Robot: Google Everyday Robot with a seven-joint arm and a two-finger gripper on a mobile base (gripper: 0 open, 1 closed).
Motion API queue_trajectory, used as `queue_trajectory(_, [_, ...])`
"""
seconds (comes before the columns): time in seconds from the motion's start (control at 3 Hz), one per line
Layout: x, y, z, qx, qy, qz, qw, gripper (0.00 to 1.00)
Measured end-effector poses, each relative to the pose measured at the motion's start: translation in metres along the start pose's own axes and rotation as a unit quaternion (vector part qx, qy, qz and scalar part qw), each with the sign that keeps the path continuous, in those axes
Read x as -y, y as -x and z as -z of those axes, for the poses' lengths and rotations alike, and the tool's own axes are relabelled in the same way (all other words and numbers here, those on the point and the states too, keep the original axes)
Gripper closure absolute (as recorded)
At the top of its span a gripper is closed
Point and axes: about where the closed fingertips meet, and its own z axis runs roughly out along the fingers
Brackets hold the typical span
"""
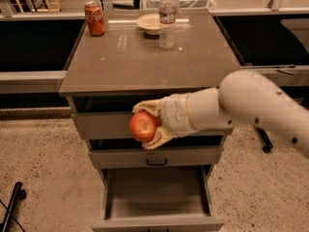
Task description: Pick apple from bottom drawer and place on counter
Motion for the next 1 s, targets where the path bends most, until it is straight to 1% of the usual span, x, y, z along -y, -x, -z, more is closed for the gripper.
queue_trajectory(0.33, [0.034,-0.017,0.009,0.042,0.031,-0.065,0.9965,1.00])
queue_trajectory(0.67, [0.054,-0.010,0.024,0.051,0.039,-0.054,0.9965,1.00])
queue_trajectory(1.0, [0.054,-0.010,0.024,0.051,0.039,-0.054,0.9965,1.00])
